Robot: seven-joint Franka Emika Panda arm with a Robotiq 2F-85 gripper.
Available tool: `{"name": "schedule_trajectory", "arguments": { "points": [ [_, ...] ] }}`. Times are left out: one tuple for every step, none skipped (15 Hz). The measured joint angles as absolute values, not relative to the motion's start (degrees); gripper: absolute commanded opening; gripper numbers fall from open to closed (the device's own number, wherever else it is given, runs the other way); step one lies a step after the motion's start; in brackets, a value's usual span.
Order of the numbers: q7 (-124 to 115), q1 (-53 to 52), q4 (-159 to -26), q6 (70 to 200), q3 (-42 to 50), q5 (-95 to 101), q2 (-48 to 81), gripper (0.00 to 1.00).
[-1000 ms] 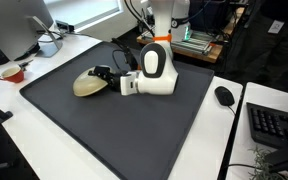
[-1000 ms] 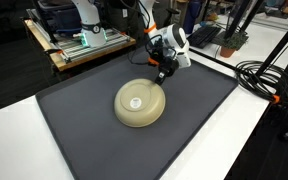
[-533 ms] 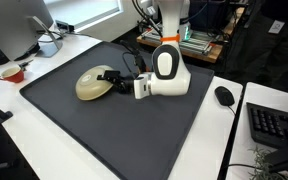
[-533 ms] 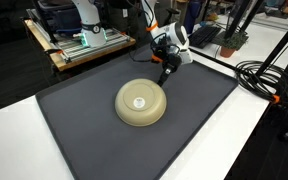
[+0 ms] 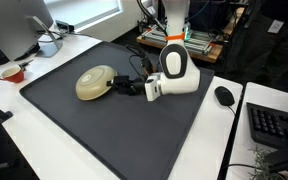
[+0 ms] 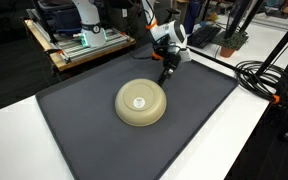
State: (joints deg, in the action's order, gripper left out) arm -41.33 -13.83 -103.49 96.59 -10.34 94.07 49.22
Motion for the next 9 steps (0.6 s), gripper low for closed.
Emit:
{"name": "schedule_trajectory", "arguments": {
  "points": [
    [-41.3,-13.79,-104.83,98.01,-11.22,94.04,48.01,1.0],
    [-41.57,-13.75,-106.67,99.5,-12.25,94.01,46.11,1.0],
    [-42.47,-13.69,-108.86,101.16,-13.36,93.93,43.57,1.0],
    [-43.88,-13.64,-111.14,102.79,-14.33,93.88,40.68,1.0],
    [-45.65,-13.61,-113.52,104.34,-15.12,93.87,37.56,1.0],
    [-47.48,-13.59,-115.98,106.01,-15.79,93.87,34.31,1.0],
    [-49.5,-13.61,-118.49,107.57,-16.39,93.87,30.98,1.0],
    [-51.62,-13.67,-121.06,108.91,-17.02,93.9,27.66,1.0],
    [-51.96,-13.97,-122.59,109.23,-17.24,93.79,25.43,1.0]
  ]
}}
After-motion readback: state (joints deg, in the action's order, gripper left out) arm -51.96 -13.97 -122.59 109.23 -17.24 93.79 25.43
